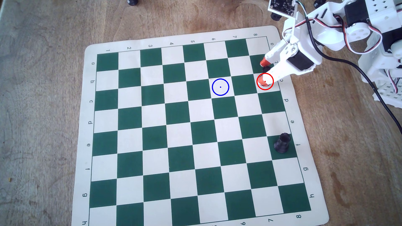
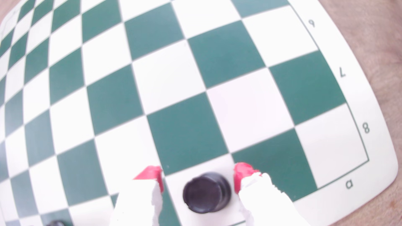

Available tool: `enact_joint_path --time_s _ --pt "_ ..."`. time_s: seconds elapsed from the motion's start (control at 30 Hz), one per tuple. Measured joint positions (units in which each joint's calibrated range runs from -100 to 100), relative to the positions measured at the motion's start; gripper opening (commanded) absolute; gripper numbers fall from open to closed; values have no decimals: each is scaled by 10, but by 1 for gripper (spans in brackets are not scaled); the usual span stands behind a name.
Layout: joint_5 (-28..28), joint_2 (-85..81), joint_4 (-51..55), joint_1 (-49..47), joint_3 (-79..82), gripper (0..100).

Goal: Move the chess piece from red to blue

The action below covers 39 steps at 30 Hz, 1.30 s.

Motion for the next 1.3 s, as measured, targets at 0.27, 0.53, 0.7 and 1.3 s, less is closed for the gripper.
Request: enact_joint_path --time_s 0.27,0.53,0.7,1.3 --pt "0 0 -3 0 0 13" --pt "1 0 -3 0 5 15" --pt "4 6 -3 0 7 9" --pt "-3 -75 171 -4 -71 0"
